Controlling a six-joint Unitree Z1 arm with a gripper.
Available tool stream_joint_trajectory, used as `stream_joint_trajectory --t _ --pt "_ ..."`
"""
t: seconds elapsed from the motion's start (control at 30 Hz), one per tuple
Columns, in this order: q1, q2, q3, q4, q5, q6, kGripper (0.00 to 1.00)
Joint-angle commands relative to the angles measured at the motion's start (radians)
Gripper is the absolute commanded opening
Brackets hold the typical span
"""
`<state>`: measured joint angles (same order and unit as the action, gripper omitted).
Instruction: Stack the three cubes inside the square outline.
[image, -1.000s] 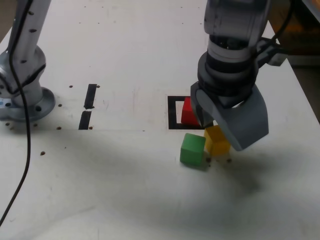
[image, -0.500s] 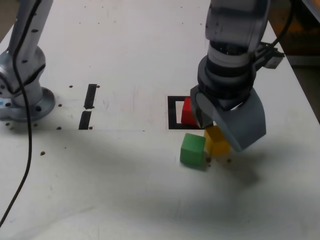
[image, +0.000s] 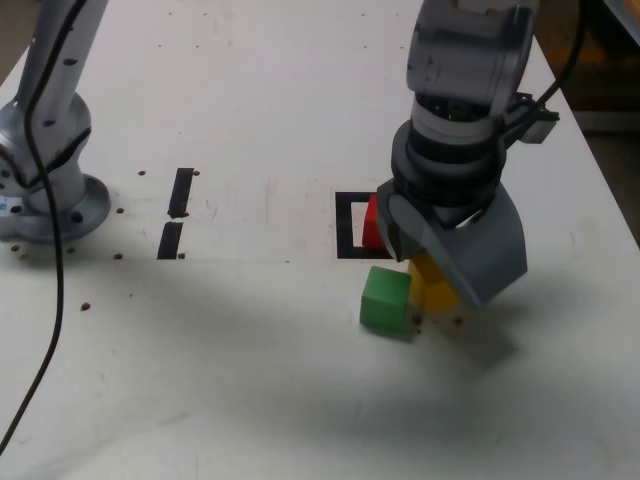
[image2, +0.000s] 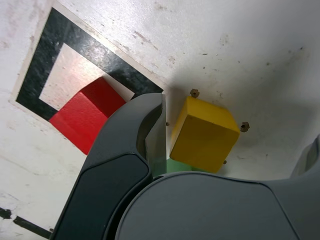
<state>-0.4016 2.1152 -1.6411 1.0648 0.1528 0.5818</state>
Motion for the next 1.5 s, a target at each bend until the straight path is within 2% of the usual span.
stream_joint_trajectory --t 0.0,0.17,0.37,0.47,0.73,0.93,1.1,1.23,1.37,1.47 --pt "0.001 0.006 0.007 -0.012 -0.013 -0.004 0.96" --pt "-0.006 0.01 0.021 -0.044 -0.036 -0.025 0.92" --pt "-0.027 0.026 0.039 -0.079 -0.042 -0.085 0.84" --pt "-0.035 0.031 0.042 -0.092 -0.043 -0.116 0.73" --pt "-0.053 0.03 0.037 -0.164 -0.051 -0.142 0.32" --pt "-0.06 0.03 0.023 -0.175 -0.068 -0.151 0.18" --pt "-0.067 0.027 -0.005 -0.162 -0.066 -0.169 0.07" --pt "-0.076 0.014 -0.037 -0.128 -0.044 -0.198 0.01" --pt "-0.081 -0.02 -0.086 -0.04 -0.005 -0.241 0.0" --pt "-0.074 -0.065 -0.137 0.064 0.034 -0.282 0.0"
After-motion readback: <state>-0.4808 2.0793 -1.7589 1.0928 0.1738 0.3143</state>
